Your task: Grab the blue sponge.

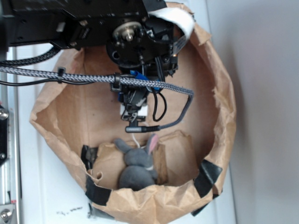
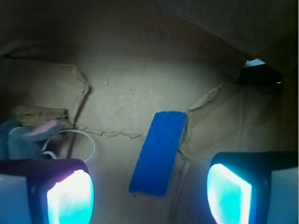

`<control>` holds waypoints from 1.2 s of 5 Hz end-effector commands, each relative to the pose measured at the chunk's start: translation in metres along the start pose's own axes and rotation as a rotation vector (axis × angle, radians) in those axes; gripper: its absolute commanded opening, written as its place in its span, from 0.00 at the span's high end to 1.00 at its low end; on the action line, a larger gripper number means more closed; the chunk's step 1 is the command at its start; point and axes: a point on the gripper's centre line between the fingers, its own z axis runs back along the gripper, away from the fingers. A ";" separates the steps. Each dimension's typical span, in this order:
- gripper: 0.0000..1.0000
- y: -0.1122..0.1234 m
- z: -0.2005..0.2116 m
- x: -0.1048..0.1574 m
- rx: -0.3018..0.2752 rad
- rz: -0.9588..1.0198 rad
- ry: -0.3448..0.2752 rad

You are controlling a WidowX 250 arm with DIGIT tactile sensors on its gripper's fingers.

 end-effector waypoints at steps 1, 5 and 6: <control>0.00 -0.012 -0.018 0.008 0.066 0.042 -0.081; 0.00 -0.012 -0.063 0.002 0.106 0.188 -0.046; 0.00 -0.013 -0.069 0.000 0.131 0.193 -0.049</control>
